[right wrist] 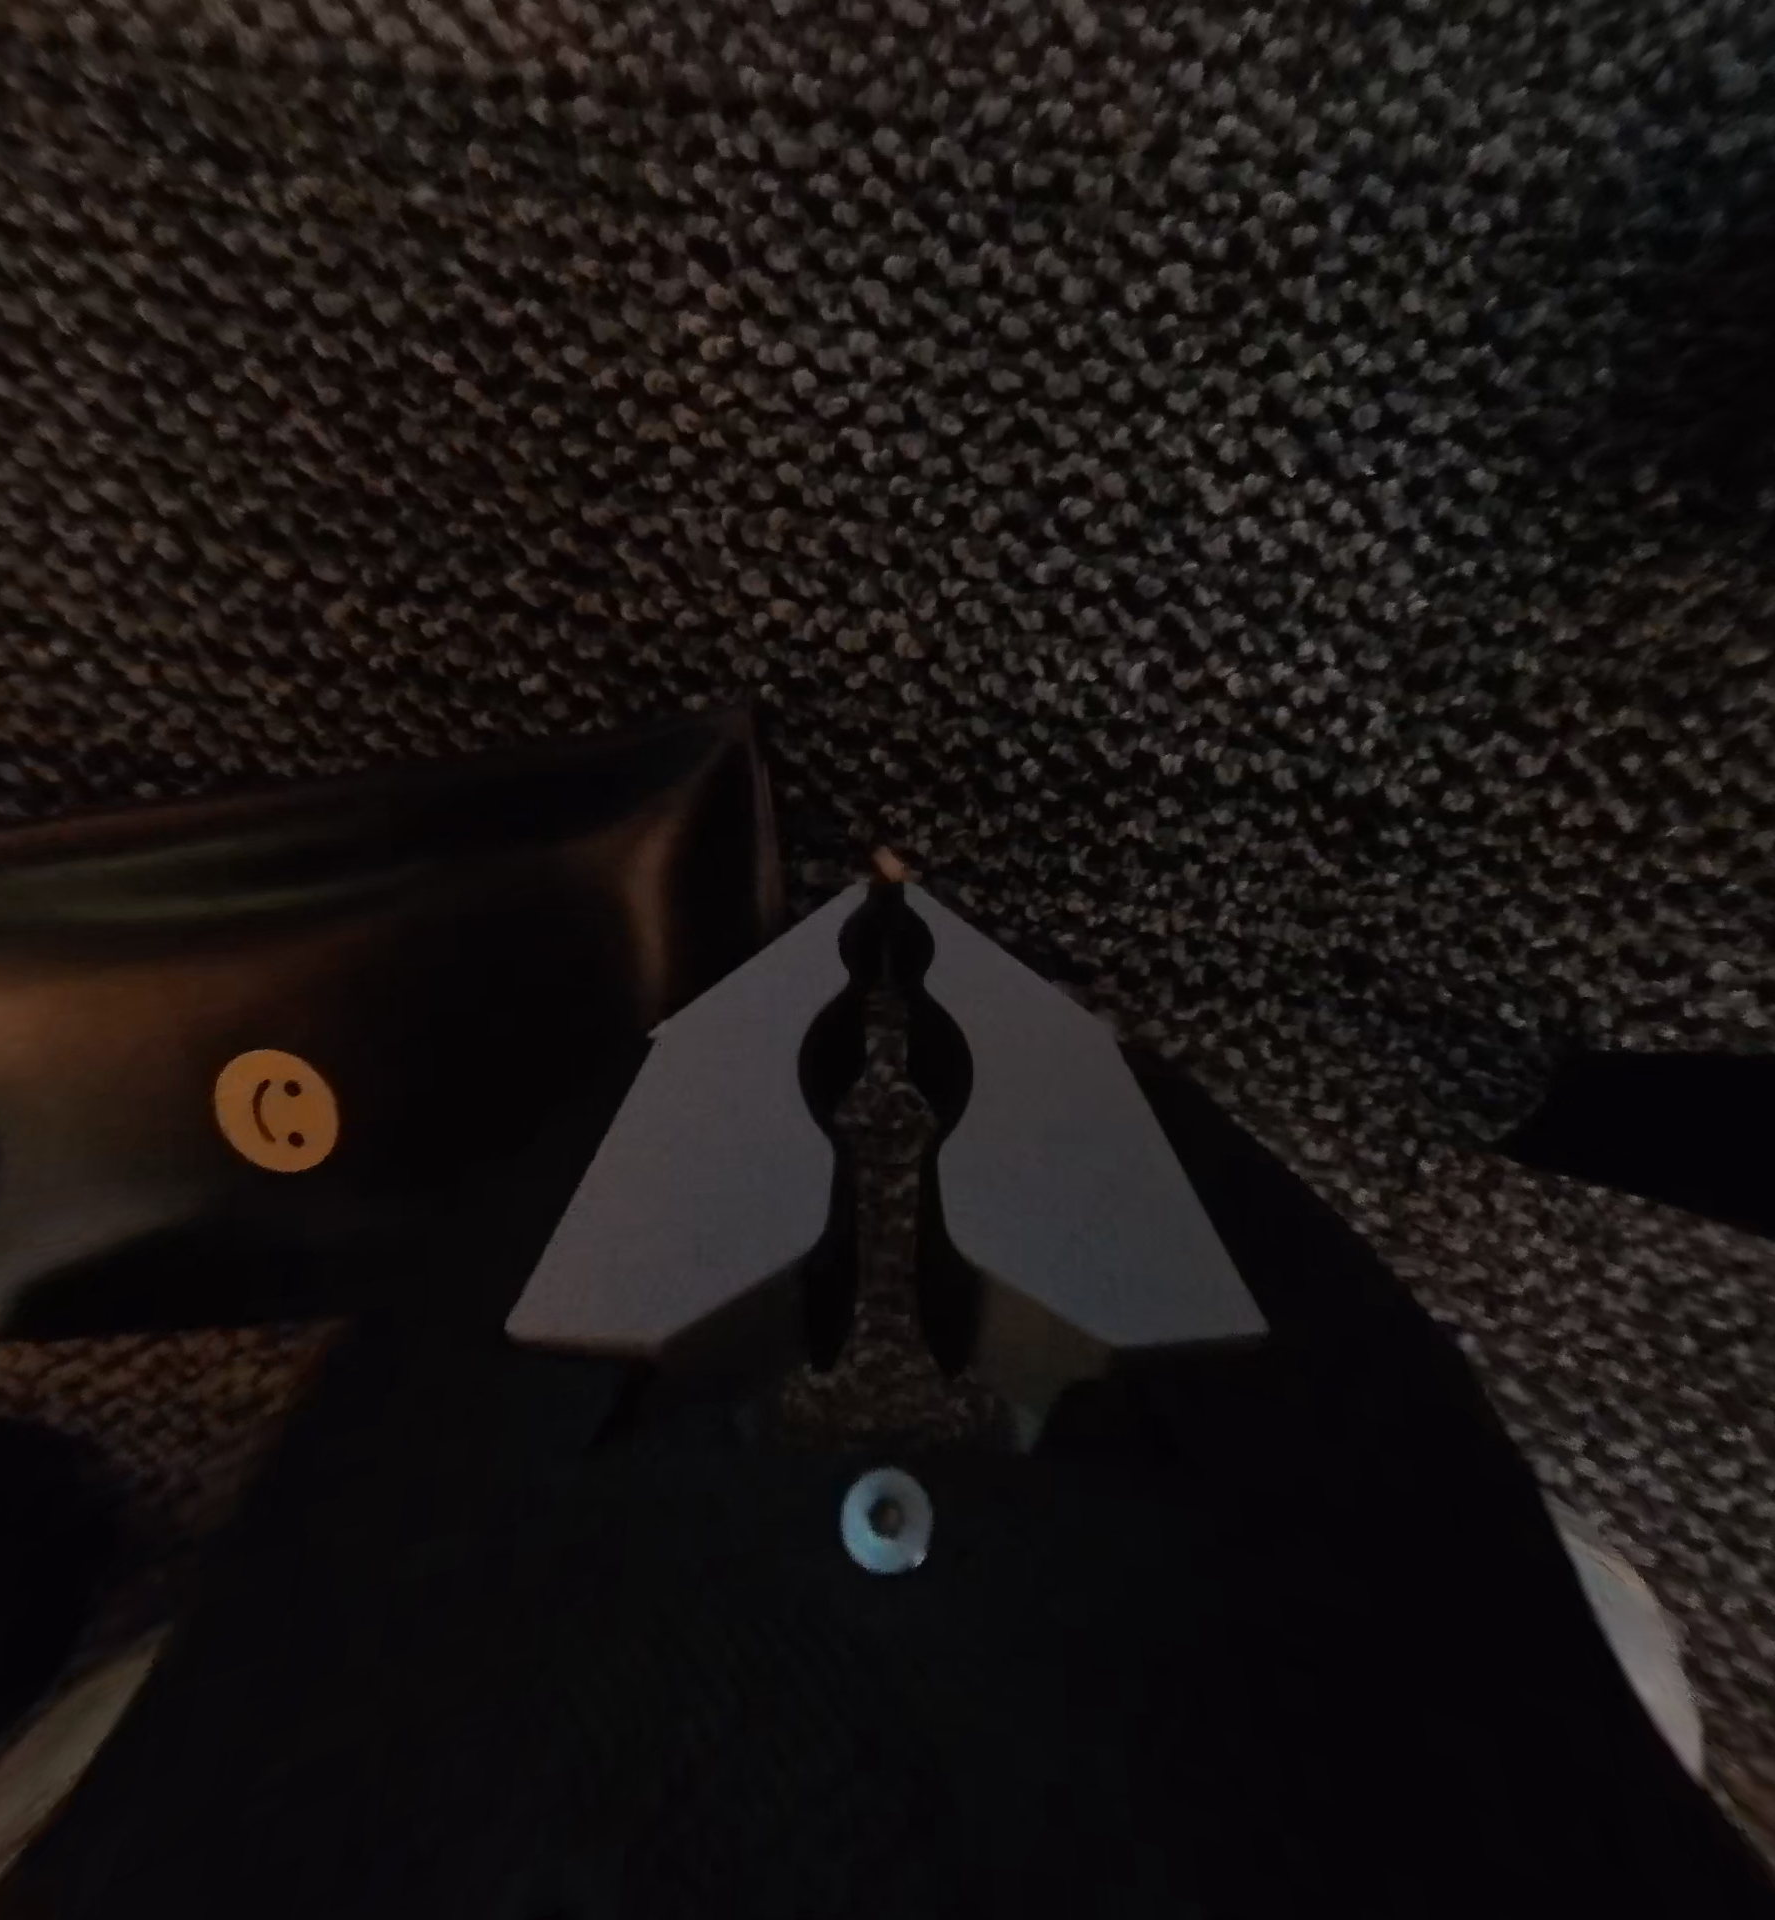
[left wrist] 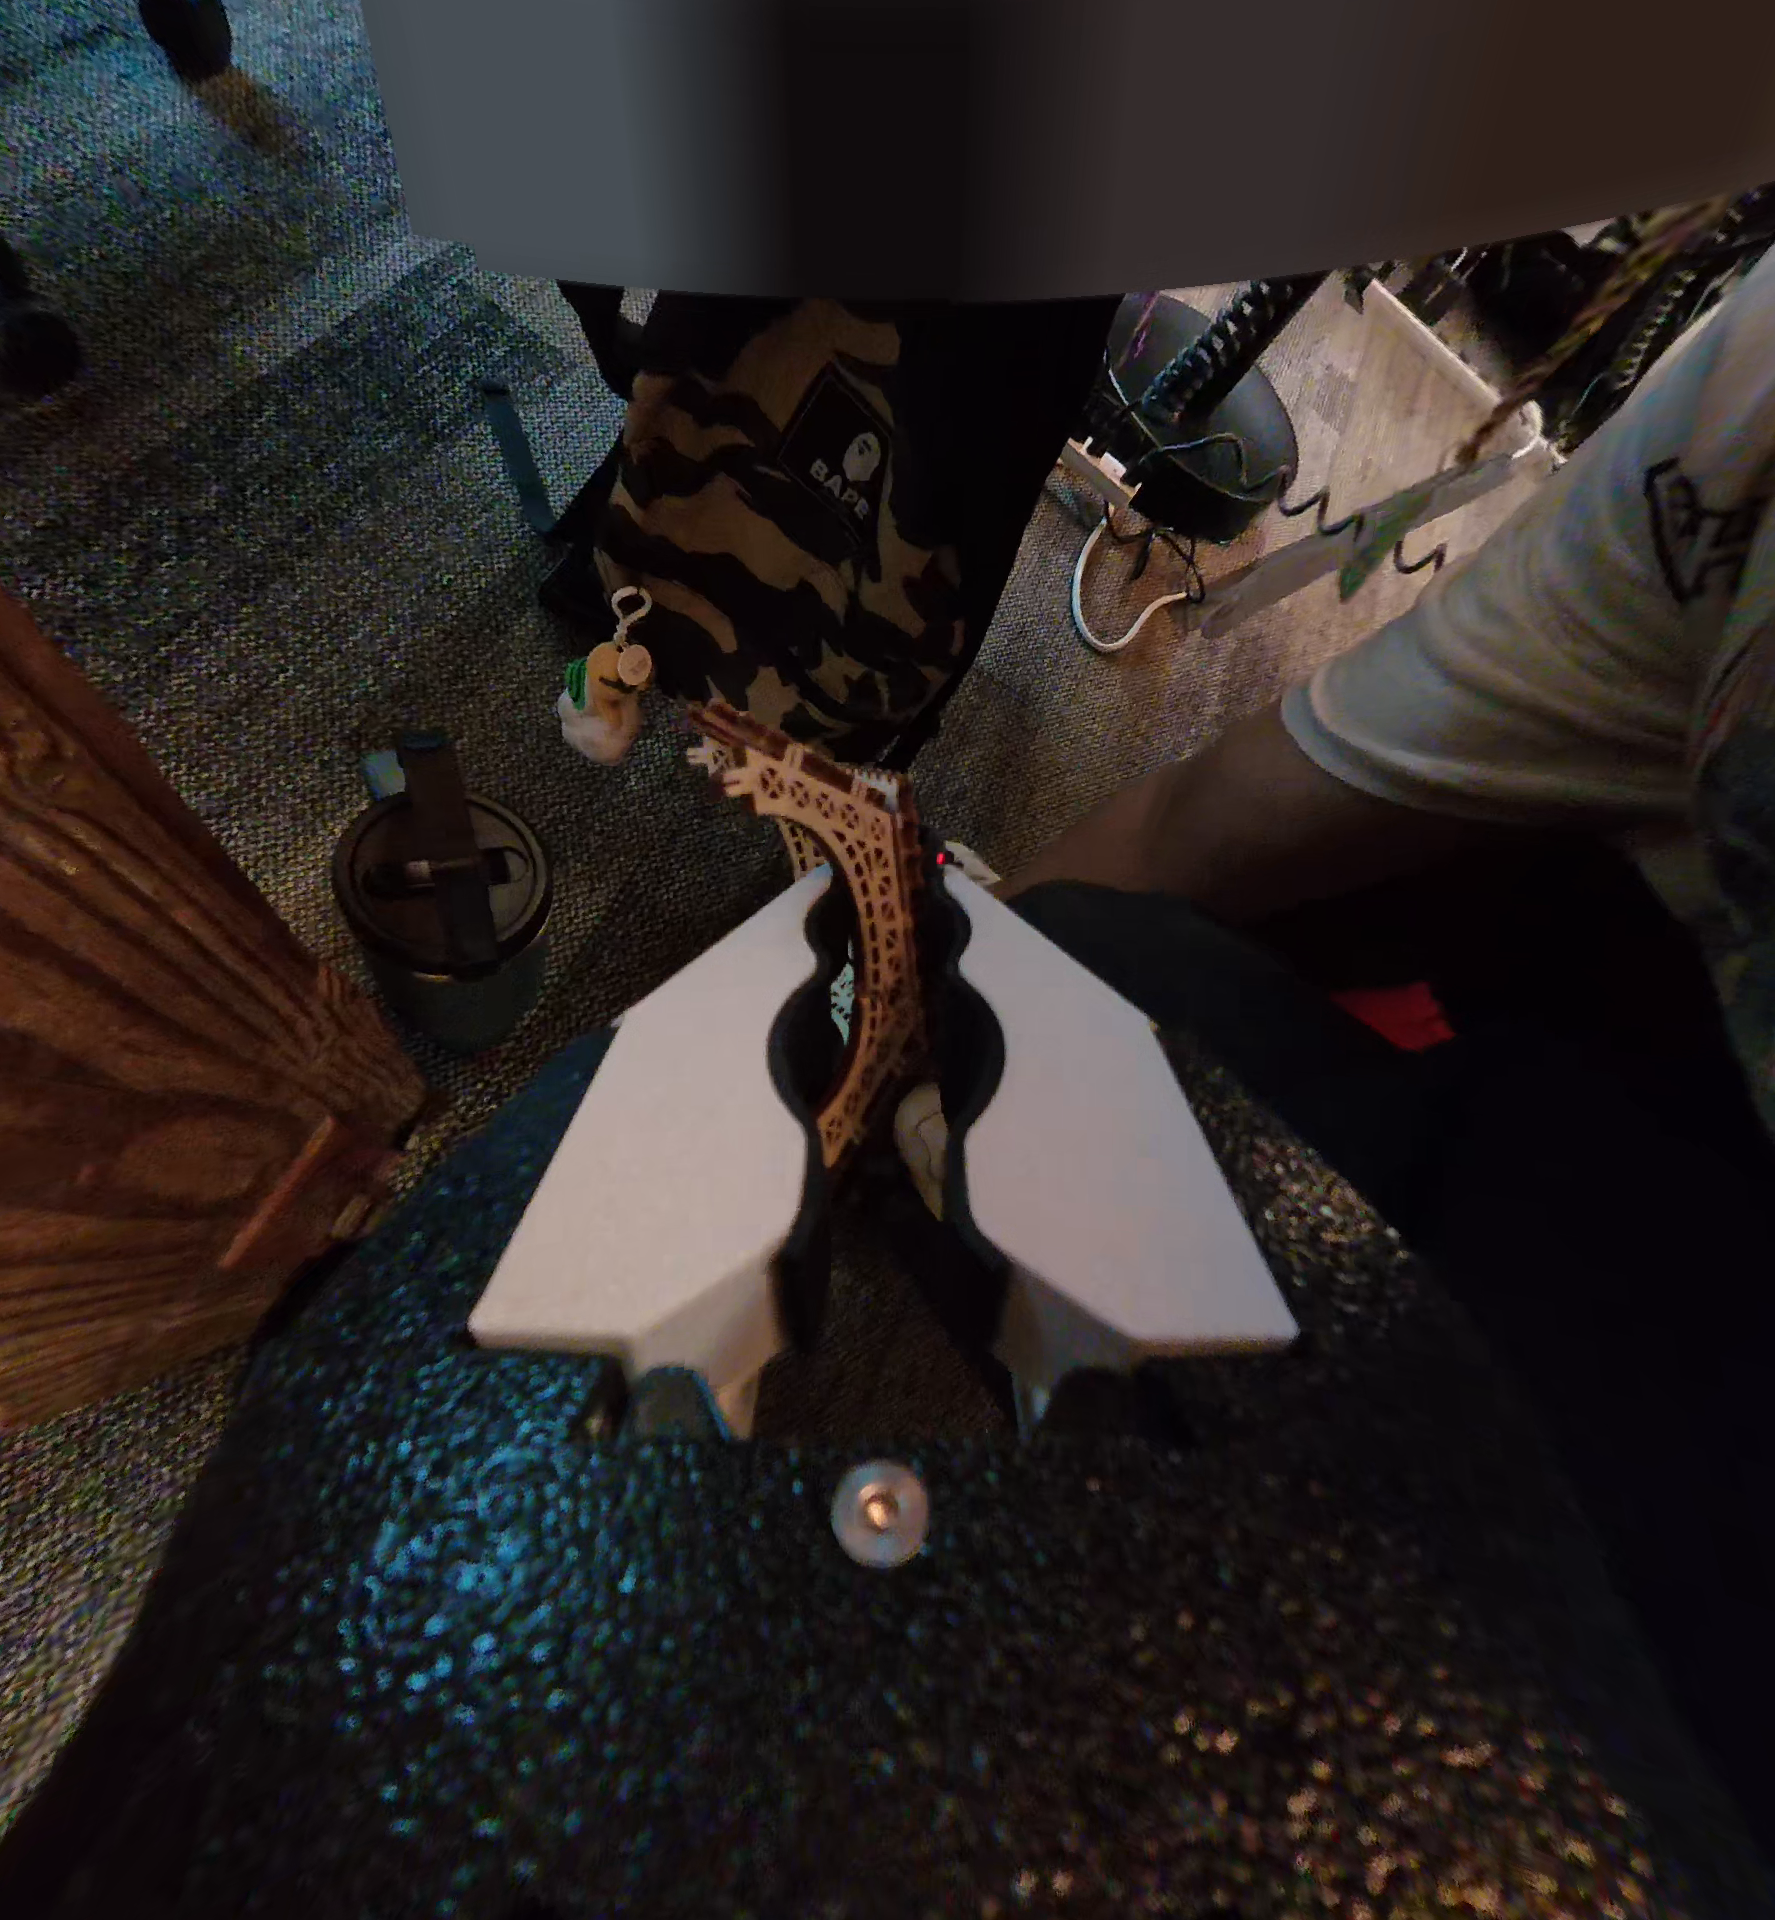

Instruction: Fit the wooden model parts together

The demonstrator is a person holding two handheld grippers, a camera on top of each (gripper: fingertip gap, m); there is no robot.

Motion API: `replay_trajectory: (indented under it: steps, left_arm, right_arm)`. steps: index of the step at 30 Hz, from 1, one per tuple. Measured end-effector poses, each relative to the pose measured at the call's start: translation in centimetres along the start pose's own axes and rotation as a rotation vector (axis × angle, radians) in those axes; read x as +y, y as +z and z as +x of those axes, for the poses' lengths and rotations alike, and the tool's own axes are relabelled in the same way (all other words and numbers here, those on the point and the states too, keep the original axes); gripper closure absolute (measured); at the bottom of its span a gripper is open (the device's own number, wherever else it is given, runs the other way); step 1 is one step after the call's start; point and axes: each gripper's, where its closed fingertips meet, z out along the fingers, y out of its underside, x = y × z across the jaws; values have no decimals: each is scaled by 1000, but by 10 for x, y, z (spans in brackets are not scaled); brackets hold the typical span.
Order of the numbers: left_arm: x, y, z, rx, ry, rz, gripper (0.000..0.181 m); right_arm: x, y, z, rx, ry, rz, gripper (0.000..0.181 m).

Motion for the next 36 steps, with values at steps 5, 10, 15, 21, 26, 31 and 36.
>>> replay_trajectory:
  steps: [5,10,15,21,26,31,36]
  left_arm:
    - [-2,-2,0,5,-7,10,169]
    - [3,2,0,13,-16,-9,169]
    - [7,3,-3,14,-33,-18,169]
    - [10,3,-5,10,-36,-28,169]
    - [10,4,-5,13,-37,-30,169]
    - [10,4,-4,17,-45,-29,169]
    - [11,4,-4,18,-41,-33,169]
  right_arm:
    - [-3,0,1,17,-103,15,176]
    - [1,3,3,17,-161,-2,175]
    - [0,4,3,2,-185,20,178]
    - [0,3,3,4,-248,-1,181]
    - [-3,0,-1,1,-238,22,181]
    - [0,-6,-6,-16,-214,23,181]
    - [-2,-3,-5,-6,-245,24,171]
